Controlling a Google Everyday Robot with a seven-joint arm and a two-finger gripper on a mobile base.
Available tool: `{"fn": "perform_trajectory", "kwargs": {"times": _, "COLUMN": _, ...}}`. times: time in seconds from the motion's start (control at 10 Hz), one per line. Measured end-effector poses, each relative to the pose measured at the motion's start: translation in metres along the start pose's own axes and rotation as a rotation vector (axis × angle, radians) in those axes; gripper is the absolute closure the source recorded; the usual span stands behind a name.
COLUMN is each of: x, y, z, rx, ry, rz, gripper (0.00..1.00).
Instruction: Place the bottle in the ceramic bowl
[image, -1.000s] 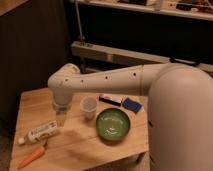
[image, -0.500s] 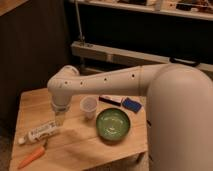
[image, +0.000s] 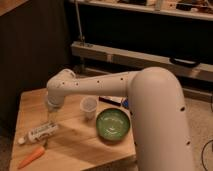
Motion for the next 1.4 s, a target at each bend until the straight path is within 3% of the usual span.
{"fn": "perform_trajectory", "kwargs": {"times": 0.3, "x": -0.007, "y": 0.007, "z": 0.016, "rx": -0.068, "ry": -0.065, "rz": -0.036, "gripper": 0.35}}
{"fn": "perform_trajectory", "kwargs": {"times": 0.6, "x": -0.009, "y": 0.024, "z": 0.022, "rx": -0.136, "ry": -0.078, "rz": -0.048, "gripper": 0.35}}
{"fn": "perform_trajectory", "kwargs": {"times": 0.9, "x": -0.007, "y": 0.042, "z": 0.039, "rx": -0.186, "ry": -0.064, "rz": -0.046, "gripper": 0.35}}
{"fn": "perform_trajectory", "kwargs": {"times": 1.4, "x": 0.000, "y": 0.063, "z": 0.065, "rx": -0.231, "ry": 0.029, "rz": -0.030, "gripper": 0.35}}
